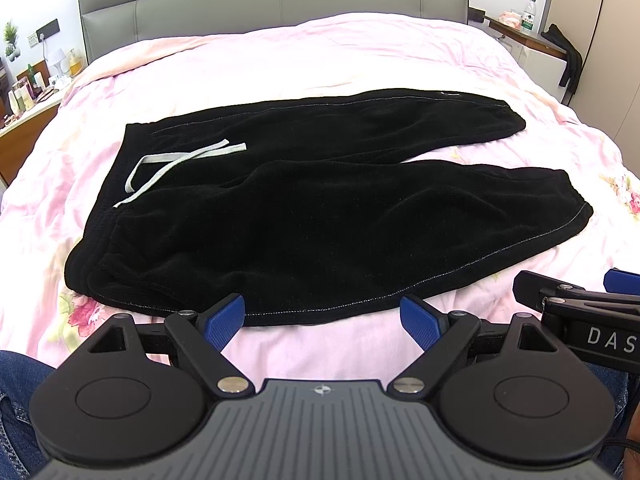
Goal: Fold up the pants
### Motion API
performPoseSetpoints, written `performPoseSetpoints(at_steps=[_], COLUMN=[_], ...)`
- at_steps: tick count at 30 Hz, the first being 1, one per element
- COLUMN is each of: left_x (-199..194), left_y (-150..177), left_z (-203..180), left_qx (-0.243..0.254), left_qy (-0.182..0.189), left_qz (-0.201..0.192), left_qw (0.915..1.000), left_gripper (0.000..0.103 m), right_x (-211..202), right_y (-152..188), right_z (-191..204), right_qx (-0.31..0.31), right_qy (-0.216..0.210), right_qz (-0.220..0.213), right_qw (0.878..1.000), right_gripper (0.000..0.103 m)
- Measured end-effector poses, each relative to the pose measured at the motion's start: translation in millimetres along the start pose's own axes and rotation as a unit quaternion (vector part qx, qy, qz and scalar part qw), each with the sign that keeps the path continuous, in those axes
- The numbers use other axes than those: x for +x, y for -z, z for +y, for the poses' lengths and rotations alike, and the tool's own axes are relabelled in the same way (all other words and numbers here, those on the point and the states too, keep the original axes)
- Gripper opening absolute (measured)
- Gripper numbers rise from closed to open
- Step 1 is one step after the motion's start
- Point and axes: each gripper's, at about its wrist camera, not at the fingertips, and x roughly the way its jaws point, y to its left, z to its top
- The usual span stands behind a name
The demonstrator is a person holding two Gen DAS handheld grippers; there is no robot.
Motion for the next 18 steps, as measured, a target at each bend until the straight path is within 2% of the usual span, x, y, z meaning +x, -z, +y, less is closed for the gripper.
performPoseSetpoints(at_steps=[18], left_x=[-0.9], left_y=[0.4], left_z=[0.4], left_qx=[0.0], left_qy=[0.0], left_qz=[0.0], left_qw=[1.0], left_gripper=[0.102], right_x=[0.0], right_y=[0.0], right_z=[0.0], right_qx=[0.001], right_qy=[0.0], right_qz=[0.0], right_qw=[1.0], right_gripper=[0.098])
